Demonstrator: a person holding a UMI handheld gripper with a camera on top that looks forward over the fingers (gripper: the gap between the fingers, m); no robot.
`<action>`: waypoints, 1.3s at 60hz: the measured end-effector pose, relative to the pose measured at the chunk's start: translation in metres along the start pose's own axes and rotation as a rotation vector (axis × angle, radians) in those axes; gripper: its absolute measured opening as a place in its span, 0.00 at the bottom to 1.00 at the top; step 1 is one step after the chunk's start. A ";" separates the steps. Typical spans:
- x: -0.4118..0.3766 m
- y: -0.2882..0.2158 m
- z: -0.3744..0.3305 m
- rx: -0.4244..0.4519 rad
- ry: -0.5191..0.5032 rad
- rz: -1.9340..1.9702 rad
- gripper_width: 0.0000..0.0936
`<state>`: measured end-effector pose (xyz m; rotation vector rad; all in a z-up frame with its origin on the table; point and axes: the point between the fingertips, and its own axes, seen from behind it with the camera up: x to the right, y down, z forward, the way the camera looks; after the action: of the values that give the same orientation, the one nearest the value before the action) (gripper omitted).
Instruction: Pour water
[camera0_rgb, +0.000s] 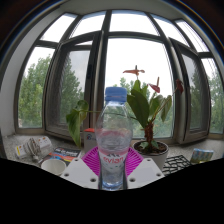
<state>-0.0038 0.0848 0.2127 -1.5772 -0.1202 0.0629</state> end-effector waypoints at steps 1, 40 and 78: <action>0.001 0.011 0.000 -0.021 0.000 -0.005 0.29; 0.012 0.137 -0.013 -0.305 0.074 -0.007 0.89; -0.052 0.053 -0.271 -0.326 0.259 0.052 0.91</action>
<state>-0.0225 -0.1903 0.1604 -1.8989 0.1202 -0.1268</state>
